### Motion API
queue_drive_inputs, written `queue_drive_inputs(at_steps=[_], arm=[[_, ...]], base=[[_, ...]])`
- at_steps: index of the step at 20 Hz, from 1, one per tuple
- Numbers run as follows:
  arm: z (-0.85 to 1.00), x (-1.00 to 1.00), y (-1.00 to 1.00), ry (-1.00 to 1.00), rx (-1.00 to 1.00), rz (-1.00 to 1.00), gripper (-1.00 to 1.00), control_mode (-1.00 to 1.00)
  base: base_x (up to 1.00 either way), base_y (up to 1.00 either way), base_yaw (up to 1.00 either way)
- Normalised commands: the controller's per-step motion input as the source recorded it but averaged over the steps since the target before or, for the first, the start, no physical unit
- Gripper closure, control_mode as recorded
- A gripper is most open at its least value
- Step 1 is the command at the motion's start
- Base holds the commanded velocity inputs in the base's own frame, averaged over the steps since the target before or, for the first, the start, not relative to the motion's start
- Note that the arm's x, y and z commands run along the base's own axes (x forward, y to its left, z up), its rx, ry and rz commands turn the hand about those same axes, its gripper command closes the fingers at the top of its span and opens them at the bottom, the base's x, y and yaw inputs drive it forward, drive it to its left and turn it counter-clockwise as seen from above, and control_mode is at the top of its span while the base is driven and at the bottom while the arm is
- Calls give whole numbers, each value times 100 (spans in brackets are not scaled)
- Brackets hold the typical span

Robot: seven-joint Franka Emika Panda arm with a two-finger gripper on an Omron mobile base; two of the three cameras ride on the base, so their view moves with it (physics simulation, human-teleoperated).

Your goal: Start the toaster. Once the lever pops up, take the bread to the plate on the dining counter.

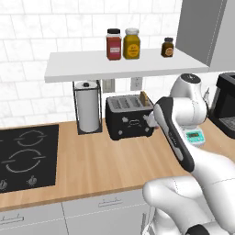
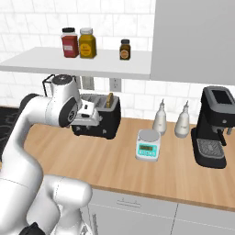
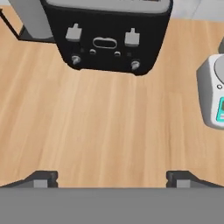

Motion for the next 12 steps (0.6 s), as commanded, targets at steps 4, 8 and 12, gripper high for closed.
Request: queue_drive_inputs(at_steps=[4, 8, 12], arm=[[-1, 47, -3, -11, 0, -2, -100, -100], [-1, 72, 0, -12, 0, -1, -100, -100], [-2, 97, 0, -8, 0, -1, -100, -100]], base=[[0, 0, 0], [0, 0, 0], [0, 0, 0]])
